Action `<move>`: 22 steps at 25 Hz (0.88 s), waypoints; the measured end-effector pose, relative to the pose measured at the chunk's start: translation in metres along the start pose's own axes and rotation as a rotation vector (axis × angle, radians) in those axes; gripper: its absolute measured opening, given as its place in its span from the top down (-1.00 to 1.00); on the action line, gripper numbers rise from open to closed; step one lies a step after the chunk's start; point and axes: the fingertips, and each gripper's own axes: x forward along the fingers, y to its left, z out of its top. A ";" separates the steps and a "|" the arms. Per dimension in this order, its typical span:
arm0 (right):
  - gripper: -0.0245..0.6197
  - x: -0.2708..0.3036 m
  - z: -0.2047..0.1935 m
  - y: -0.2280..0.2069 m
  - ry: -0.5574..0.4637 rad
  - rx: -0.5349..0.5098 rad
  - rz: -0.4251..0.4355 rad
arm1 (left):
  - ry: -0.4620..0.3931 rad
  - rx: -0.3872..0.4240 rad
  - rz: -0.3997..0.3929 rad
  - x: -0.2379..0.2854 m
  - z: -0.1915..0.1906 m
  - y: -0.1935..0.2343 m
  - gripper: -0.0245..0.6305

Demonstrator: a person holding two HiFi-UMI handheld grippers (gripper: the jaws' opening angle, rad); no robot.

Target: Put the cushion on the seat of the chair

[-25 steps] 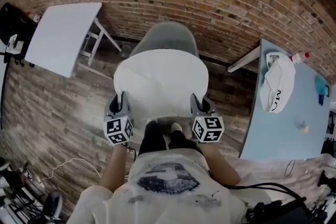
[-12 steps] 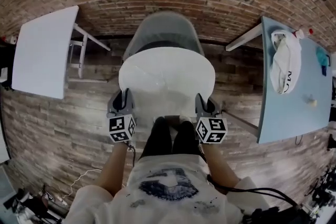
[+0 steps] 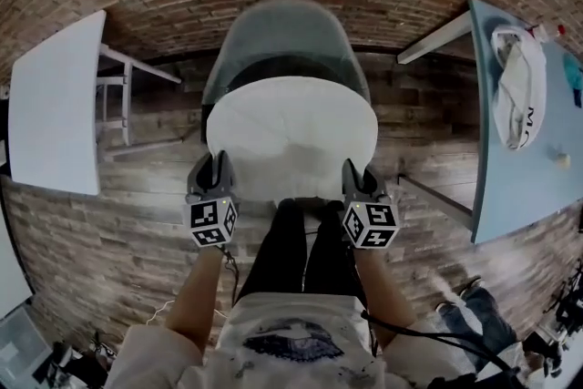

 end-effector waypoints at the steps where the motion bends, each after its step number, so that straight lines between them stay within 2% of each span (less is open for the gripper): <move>1: 0.79 0.008 -0.007 -0.003 0.007 0.001 -0.001 | 0.007 0.000 0.000 0.007 -0.008 0.002 0.74; 22: 0.78 0.154 -0.161 -0.056 0.191 0.009 -0.006 | 0.144 -0.016 0.033 0.136 -0.176 0.028 0.73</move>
